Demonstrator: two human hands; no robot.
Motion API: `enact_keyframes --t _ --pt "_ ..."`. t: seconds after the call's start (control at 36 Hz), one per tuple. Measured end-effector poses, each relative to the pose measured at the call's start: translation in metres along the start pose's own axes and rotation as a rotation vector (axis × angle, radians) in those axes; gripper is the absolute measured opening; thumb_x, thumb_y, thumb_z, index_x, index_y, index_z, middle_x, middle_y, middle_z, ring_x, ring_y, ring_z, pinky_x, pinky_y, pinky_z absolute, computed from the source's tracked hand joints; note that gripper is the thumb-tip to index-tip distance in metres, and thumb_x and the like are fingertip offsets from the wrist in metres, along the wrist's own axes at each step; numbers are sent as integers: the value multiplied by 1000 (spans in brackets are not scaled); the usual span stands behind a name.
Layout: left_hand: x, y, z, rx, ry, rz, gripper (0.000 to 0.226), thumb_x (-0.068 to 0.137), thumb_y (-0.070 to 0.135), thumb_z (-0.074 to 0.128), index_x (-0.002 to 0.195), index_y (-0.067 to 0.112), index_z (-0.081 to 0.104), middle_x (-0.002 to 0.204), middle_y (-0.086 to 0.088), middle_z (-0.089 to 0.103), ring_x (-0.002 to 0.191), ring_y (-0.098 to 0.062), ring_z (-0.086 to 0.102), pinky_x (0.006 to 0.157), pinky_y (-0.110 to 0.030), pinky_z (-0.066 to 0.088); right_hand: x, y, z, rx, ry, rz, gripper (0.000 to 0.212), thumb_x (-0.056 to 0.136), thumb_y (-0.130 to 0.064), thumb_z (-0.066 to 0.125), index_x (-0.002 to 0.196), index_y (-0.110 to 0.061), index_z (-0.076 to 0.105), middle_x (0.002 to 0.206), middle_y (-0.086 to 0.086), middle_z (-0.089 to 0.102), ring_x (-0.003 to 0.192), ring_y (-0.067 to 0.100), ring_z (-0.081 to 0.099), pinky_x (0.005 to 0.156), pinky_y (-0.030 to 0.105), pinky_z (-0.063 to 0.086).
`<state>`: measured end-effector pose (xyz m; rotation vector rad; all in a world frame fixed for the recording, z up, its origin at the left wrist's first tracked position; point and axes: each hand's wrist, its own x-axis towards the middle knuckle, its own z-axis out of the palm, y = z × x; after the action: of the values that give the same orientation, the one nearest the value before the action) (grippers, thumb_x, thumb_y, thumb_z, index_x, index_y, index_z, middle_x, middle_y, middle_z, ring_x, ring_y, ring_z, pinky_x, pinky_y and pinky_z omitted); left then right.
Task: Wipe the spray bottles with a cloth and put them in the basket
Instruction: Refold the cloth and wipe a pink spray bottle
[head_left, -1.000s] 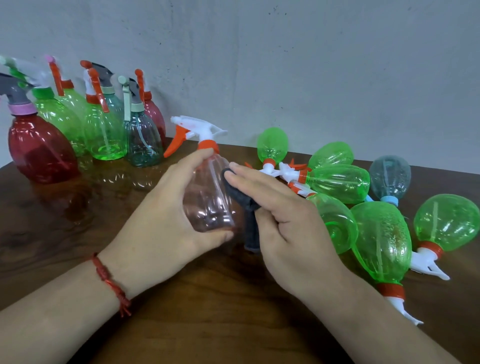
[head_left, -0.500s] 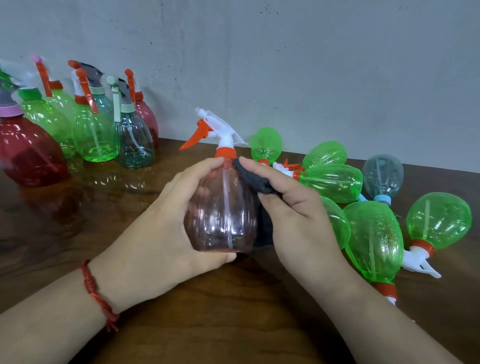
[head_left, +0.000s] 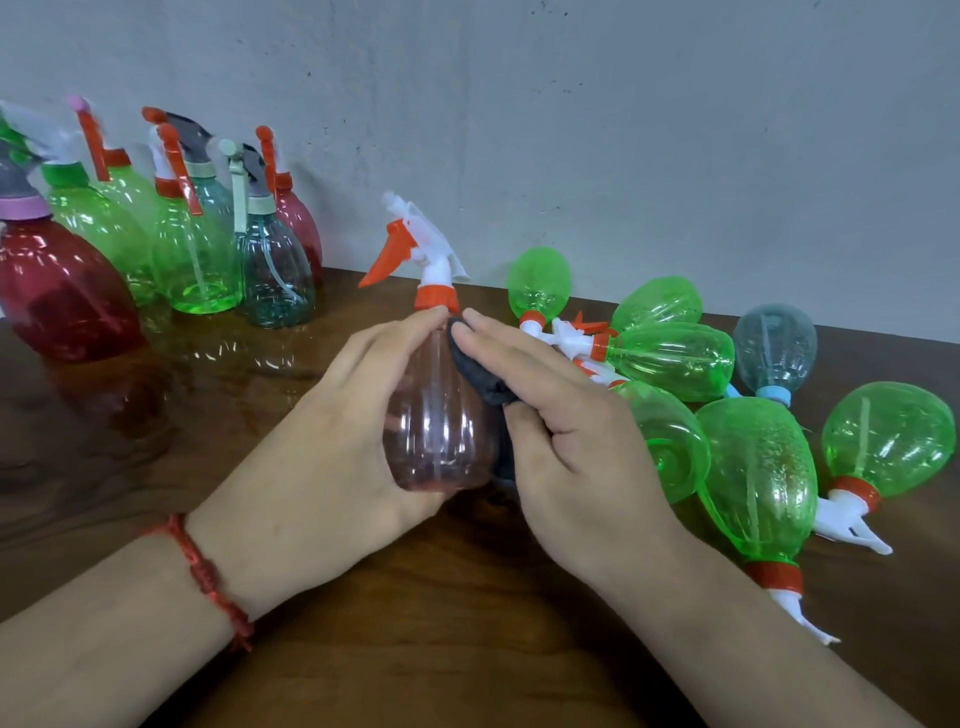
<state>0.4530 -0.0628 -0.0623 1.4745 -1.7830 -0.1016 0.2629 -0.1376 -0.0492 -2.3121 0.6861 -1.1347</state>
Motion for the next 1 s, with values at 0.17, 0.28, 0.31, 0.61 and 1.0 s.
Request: enact_keyframes --t 0.17,0.28,0.31,0.61,1.0 --pt "4 -5 -7 -129 133 -232 120 57 37 104 155 50 36 143 19 58 125 0 62 107 -26 51 -3 -6 2 -20 -104 -91 65 94 19 45 145 -18 64 156 -11 54 147 -3 42 121 18 33" --pt "8 -9 -11 -245 153 -321 120 55 28 106 154 46 41 135 18 65 112 4 69 100 -28 56 -3 -8 2 -16 -153 -124 57 99 11 45 144 -18 64 155 -11 54 145 -4 43 120 16 33" --pt "9 -8 -12 -258 161 -341 119 55 26 106 154 45 42 131 20 66 110 7 69 98 -24 55 -3 -9 1 -17 -158 -123 57 99 11 45 144 -18 64 155 -12 54 145 -4 44 119 16 33" --pt "8 -11 -11 -205 192 -309 120 55 36 104 155 45 40 139 17 61 115 4 66 100 -23 53 -5 -7 5 -1 -127 -129 62 96 16 44 144 -17 64 155 -11 54 145 -4 43 120 18 34" --pt "15 26 -6 -289 3 -193 97 82 32 93 162 29 39 158 6 50 131 -8 59 100 -16 50 7 3 -1 474 97 263 57 104 11 41 136 -26 71 138 -11 69 134 10 60 118 44 45"
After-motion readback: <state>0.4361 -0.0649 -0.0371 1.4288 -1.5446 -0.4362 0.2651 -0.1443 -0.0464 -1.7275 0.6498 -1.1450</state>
